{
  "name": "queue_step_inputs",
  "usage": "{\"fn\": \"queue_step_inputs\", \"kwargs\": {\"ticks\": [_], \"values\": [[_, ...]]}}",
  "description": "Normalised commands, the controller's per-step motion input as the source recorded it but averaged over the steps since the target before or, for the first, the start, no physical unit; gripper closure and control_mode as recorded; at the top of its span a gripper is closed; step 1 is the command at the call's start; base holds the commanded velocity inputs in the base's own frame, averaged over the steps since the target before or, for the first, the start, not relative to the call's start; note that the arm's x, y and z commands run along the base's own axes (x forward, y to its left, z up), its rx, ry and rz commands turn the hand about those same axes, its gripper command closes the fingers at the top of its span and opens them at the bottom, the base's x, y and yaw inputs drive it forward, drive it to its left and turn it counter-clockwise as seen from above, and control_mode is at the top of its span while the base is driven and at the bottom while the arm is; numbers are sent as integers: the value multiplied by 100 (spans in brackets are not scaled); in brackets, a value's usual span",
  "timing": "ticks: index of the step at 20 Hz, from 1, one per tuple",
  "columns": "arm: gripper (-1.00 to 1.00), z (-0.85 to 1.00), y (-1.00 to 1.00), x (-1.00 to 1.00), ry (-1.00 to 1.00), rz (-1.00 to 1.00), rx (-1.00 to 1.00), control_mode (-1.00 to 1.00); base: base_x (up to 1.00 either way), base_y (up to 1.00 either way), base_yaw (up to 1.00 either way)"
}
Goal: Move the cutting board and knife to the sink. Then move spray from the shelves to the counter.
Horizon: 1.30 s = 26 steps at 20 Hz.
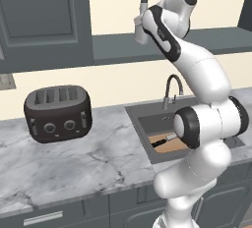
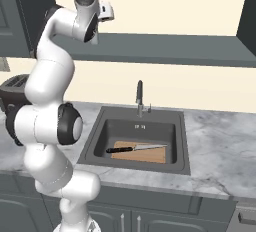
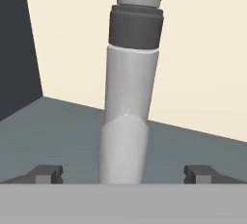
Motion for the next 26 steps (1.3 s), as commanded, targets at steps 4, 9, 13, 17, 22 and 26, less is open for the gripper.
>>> {"fn": "queue_step_inputs", "kwargs": {"ticks": [4,9,13,17,22,26], "values": [[-100,-5,0,20,4,0,0,-100,0,0,0],[-100,-3,0,19,3,0,2,-100,0,0,0],[-100,-1,2,11,0,0,3,-100,0,0,0],[-100,-6,5,10,0,0,3,-100,0,0,0],[-100,-4,6,5,0,0,2,-100,0,0,0],[-100,-7,9,5,0,0,1,-100,0,0,0]]}}
